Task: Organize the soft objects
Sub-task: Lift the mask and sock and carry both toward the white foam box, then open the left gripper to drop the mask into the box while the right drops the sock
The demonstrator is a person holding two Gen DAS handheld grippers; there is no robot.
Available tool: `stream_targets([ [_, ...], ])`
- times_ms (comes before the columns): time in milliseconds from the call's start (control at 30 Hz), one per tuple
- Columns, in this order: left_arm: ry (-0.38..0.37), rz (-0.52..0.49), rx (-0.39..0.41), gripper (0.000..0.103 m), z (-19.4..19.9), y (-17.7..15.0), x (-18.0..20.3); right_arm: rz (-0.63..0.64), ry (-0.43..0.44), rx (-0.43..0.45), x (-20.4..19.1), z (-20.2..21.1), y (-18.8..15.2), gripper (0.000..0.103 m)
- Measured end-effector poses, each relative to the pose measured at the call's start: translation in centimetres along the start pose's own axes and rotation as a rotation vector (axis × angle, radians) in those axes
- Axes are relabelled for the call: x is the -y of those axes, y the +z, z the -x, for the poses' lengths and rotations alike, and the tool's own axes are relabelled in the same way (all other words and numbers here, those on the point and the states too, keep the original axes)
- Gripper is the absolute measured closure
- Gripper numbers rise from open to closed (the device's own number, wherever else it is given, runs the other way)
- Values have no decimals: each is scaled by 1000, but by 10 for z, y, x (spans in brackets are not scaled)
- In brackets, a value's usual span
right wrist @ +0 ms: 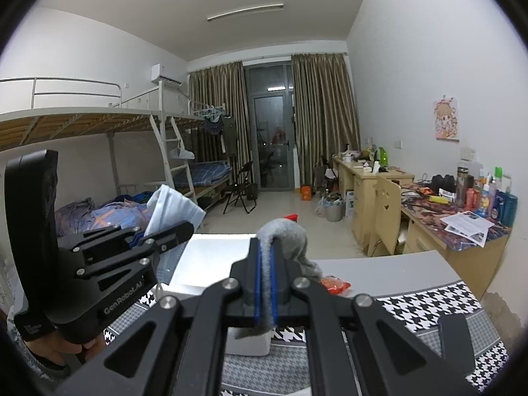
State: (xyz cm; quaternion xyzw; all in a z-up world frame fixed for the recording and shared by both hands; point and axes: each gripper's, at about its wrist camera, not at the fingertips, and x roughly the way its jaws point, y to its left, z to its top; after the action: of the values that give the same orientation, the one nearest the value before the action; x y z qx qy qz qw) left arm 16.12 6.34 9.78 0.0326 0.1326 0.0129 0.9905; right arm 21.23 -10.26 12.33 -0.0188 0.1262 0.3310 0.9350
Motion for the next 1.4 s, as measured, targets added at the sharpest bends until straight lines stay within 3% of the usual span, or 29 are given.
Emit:
stream_targets([
  [500, 73, 57, -55, 97, -37, 10, -29, 13, 45, -31, -8, -35, 16, 96],
  [1000, 28, 85, -183, 95, -83, -8, -42, 16, 51, -88, -8, -63, 16, 96],
  [1067, 21, 90, -213, 89, -89, -13, -46, 15, 45, -90, -7, -65, 17, 96],
  [1100, 19, 93, -221, 78, -91, -15, -48, 14, 44, -92, -8, -66, 16, 96],
  [1167, 33, 94, -235, 45, -93, -19, -50, 14, 45, -95, -9, -67, 17, 96],
  [1233, 49, 89, -232, 31, -92, -20, -52, 15, 43, -98, -9, -69, 17, 96],
  [1300, 71, 93, -220, 26, -88, -20, -57, 12, 42, -102, -9, -71, 17, 96],
  [1367, 91, 108, -203, 7, -82, -18, -63, 15, 42, -105, -10, -73, 18, 96],
  [1400, 105, 118, -188, 3, -78, -17, -67, 16, 42, -106, -10, -74, 18, 96],
])
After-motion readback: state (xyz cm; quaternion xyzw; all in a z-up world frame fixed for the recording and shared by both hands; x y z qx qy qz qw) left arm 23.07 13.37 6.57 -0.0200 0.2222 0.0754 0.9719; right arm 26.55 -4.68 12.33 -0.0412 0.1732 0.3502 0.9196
